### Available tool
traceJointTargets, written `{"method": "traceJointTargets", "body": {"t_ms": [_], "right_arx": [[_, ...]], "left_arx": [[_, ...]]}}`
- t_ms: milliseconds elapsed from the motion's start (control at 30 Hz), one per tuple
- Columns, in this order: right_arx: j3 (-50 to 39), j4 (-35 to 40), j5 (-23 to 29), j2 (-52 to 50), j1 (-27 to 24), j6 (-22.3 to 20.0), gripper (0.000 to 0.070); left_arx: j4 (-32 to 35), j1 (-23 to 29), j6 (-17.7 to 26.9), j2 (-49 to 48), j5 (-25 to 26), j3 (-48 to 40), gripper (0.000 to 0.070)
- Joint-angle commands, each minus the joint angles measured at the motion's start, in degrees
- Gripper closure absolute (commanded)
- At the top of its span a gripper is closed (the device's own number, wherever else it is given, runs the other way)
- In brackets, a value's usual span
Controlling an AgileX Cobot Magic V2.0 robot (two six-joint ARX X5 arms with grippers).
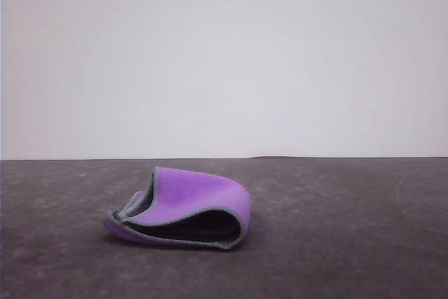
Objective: Fold clothes
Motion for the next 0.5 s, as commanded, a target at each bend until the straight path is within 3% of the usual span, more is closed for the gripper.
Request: {"method": "traceJointTargets", "body": {"t_ms": [0, 467], "right_arx": [[-0.3, 0.7, 0.2, 0.0, -0.1, -0.3, 0.0697], [-0.3, 0.7, 0.2, 0.0, -0.1, -0.3, 0.0697]], "left_arx": [[-0.2, 0.1, -0.4, 0.0, 0.0, -0.7, 0.0684], [-0.2, 0.1, -0.4, 0.0, 0.0, -0.7, 0.0684]]}}
